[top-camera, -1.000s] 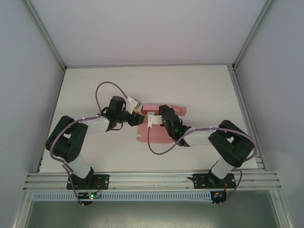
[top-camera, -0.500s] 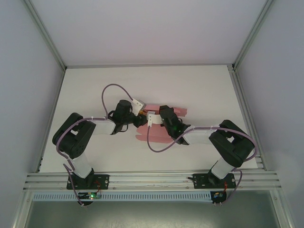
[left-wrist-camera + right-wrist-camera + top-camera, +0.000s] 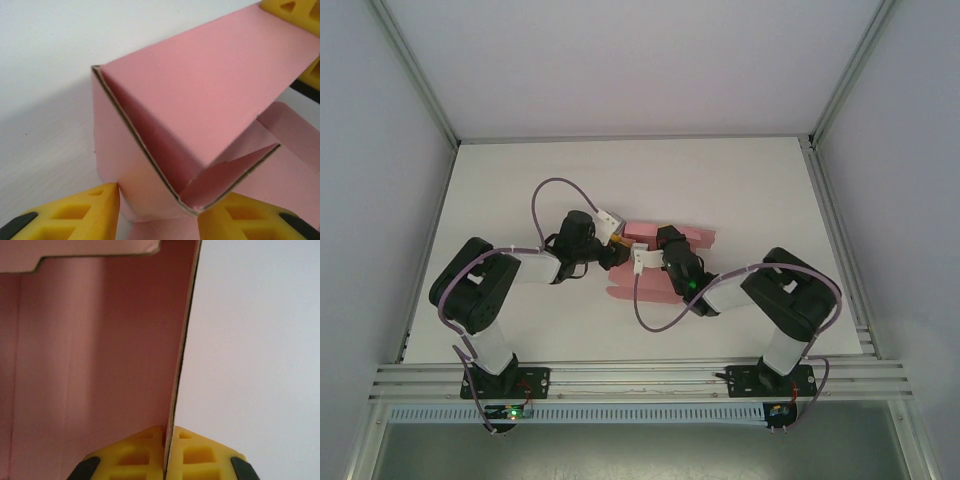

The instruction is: Assemble paper box

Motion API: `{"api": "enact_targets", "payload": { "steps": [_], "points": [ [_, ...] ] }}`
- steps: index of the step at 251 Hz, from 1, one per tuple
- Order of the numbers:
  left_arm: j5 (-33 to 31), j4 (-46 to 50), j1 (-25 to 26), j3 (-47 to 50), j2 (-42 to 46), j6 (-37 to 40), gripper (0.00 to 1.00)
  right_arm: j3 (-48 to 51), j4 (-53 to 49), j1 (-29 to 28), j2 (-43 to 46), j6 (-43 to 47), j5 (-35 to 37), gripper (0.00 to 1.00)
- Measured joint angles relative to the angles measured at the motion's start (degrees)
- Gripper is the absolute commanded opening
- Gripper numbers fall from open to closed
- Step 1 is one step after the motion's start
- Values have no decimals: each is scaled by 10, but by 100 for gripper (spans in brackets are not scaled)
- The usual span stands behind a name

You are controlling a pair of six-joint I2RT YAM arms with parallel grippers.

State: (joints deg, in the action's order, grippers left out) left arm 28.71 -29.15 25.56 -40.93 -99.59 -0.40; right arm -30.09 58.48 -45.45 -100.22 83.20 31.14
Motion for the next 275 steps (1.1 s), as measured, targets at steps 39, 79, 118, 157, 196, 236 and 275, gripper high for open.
{"api": "enact_targets", "payload": {
  "steps": [39,79,118,157,196,236,275],
  "points": [
    [32,-6,-9,0,-2,-7,43,10,107,-2,-48,40,16,0],
    [30,-40,-9,0,-18,-26,45,10,118,-9,-53,42,32,0],
    [-8,-82,2,0,-38,-34,42,10,105,-13,-49,33,36,0],
    [-47,-116,13,-2,-55,-32,13,5,49,-12,-23,5,44,0],
    [-120,-106,30,-19,-58,-26,0,-9,11,-12,-14,-14,58,0],
    [-251,-76,73,-29,-52,-45,10,-14,-38,-12,5,-53,57,0],
    [-361,-33,113,-54,-57,-58,0,-20,-91,-11,28,-94,44,0]
  ]
}}
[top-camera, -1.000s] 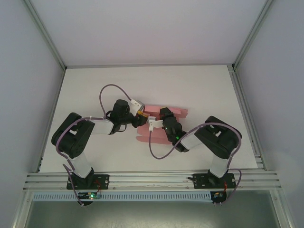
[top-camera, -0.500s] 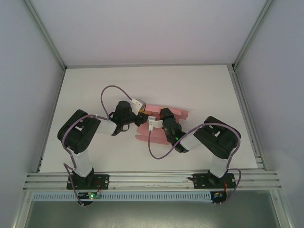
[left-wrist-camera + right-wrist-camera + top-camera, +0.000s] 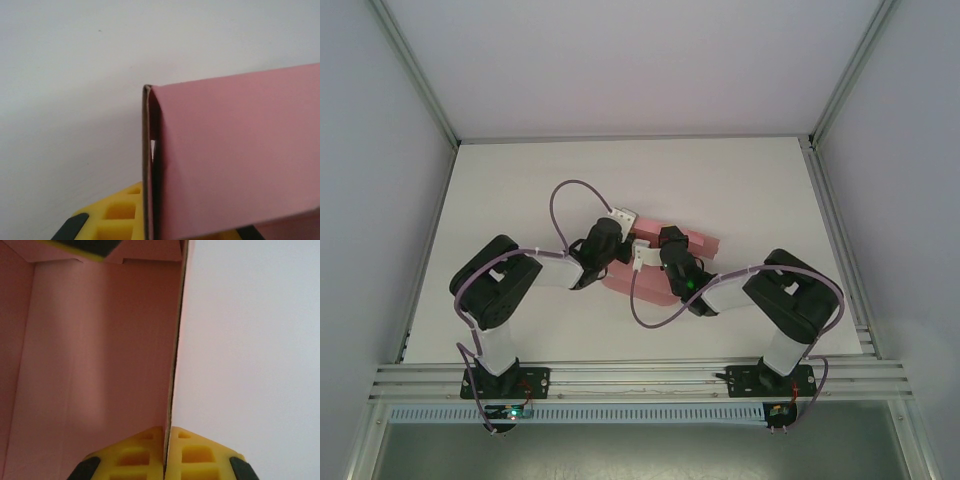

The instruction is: Assemble paper box

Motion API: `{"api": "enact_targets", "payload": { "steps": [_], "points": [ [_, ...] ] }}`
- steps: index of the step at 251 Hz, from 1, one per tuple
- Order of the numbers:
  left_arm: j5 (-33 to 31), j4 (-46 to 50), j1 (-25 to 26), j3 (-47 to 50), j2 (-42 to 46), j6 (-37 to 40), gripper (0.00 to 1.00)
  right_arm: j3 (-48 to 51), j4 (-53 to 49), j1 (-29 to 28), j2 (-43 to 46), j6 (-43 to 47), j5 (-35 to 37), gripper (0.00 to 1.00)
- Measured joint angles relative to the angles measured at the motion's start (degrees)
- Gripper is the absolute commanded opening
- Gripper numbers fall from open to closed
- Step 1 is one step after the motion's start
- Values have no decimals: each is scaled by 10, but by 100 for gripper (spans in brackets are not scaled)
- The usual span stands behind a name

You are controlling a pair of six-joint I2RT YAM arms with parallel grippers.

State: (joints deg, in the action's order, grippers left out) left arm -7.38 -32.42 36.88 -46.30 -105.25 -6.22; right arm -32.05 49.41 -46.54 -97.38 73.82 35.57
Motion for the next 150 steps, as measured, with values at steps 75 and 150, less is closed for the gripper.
{"api": "enact_targets", "payload": {
  "steps": [75,150],
  "points": [
    [-205,37,64,-66,-55,-78,0,-9,-57,9,24,-48,-23,0],
    [-216,89,67,-90,-59,-142,14,-12,-64,25,27,-64,-55,0]
  ]
}}
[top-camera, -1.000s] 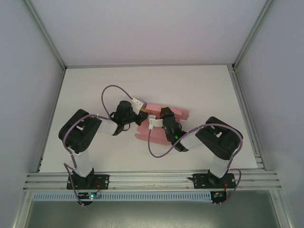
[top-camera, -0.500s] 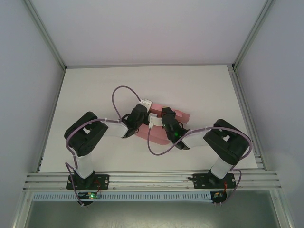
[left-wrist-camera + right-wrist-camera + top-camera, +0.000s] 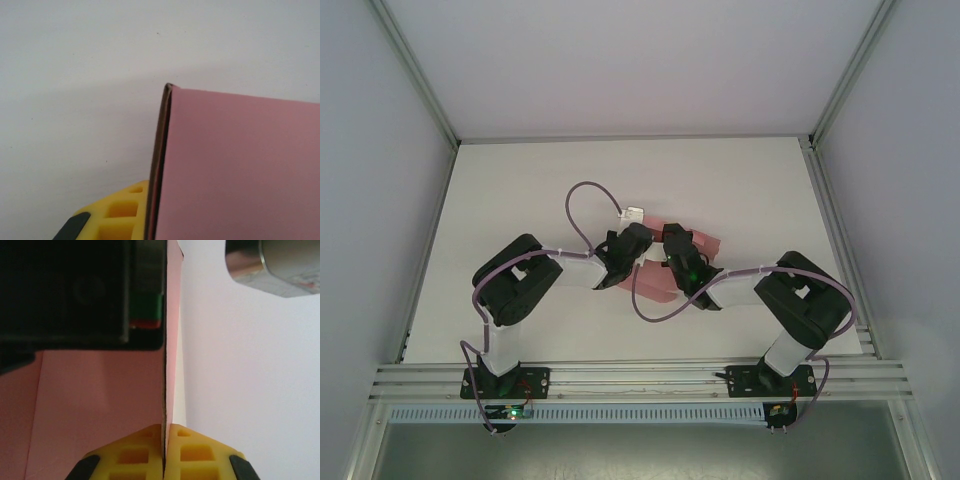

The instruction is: Assemble paper box

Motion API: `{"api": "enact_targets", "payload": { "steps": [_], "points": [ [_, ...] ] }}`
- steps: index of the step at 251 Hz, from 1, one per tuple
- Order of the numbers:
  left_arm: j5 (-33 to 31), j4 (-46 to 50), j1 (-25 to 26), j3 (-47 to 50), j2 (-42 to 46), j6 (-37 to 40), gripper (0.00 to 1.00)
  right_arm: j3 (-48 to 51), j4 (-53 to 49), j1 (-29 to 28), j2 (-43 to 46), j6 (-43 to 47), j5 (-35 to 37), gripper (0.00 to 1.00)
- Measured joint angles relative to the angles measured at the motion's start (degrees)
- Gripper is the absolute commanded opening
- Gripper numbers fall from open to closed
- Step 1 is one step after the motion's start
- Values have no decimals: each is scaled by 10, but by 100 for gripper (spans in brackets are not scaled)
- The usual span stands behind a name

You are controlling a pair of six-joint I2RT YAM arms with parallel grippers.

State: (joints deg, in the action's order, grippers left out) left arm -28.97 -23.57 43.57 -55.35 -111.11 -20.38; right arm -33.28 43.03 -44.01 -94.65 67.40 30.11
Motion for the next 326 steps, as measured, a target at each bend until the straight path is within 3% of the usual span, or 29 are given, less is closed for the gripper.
{"api": "enact_targets", "payload": {
  "steps": [15,40,119,169,234,251,268,299,313,326],
  "points": [
    [8,-16,-1,12,4,6,30,-2,-7,0,1,-2,-3,0],
    [40,-43,-21,57,12,19,40,-3,-22,-5,11,-3,-25,0],
    [119,-34,-38,107,101,32,44,-16,-57,-5,20,-21,-61,0],
    [122,-31,-39,106,116,37,38,-20,-70,-5,20,-32,-68,0],
    [118,-21,-39,94,103,34,40,-37,-96,-3,14,-49,-62,0],
    [118,-11,-39,94,104,33,24,-40,-99,-3,12,-53,-62,0],
    [117,0,-39,95,104,31,0,-42,-101,-3,10,-58,-62,0],
    [113,7,-37,96,105,35,0,-47,-108,-3,10,-81,-69,21],
    [109,8,-37,96,106,35,0,-48,-120,-3,13,-92,-76,37],
    [107,9,-38,96,107,34,0,-49,-137,-3,21,-113,-83,59]
  ]
}}
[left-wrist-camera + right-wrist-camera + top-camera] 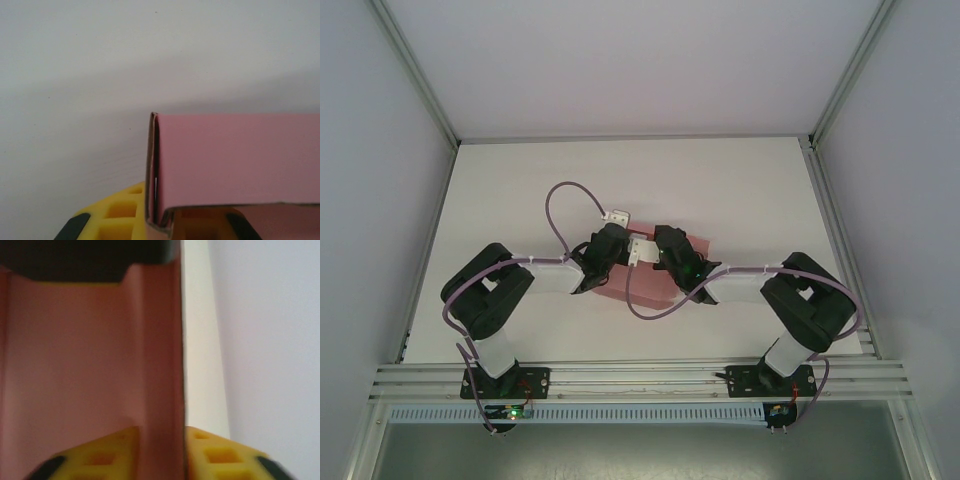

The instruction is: Assemble paper box

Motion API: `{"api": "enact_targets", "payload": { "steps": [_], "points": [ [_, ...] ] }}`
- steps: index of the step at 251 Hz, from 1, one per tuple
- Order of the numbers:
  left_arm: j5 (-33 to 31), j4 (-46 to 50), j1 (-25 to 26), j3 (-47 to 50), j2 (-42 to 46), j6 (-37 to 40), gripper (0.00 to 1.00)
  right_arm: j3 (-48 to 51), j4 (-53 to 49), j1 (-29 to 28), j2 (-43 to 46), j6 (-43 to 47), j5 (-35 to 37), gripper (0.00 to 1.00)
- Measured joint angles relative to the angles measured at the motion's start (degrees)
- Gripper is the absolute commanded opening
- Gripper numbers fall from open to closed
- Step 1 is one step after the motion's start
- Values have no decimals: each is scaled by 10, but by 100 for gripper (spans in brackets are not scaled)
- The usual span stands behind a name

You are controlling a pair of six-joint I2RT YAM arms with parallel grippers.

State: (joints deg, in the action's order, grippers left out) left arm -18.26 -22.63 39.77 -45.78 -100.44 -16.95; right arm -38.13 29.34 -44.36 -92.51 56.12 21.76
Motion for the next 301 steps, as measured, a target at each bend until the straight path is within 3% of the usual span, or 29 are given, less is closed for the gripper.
{"api": "enact_targets", "payload": {
  "steps": [7,12,18,64,109,139,189,231,301],
  "points": [
    [-1,3,0,0,1,0,0,0,-11,0,7,-10,-5,75],
    [-2,5,-1,0,2,0,0,0,-21,0,15,-16,-10,94],
    [-3,7,-1,0,3,0,0,0,-31,1,26,-24,-17,98],
    [-13,15,-1,0,26,-1,0,3,-72,30,183,-99,-92,98],
    [-21,15,-1,4,74,-5,0,5,-87,124,293,-190,-130,98],
    [-31,15,-1,9,108,-9,0,2,-130,172,287,-233,-139,98],
    [-36,15,-1,10,127,-14,0,2,-160,175,249,-280,-198,98],
    [-30,15,-2,12,127,-16,0,2,-93,174,204,-344,-217,98],
    [-44,0,-5,28,144,-49,0,2,11,152,167,-440,-181,98]
  ]
}}
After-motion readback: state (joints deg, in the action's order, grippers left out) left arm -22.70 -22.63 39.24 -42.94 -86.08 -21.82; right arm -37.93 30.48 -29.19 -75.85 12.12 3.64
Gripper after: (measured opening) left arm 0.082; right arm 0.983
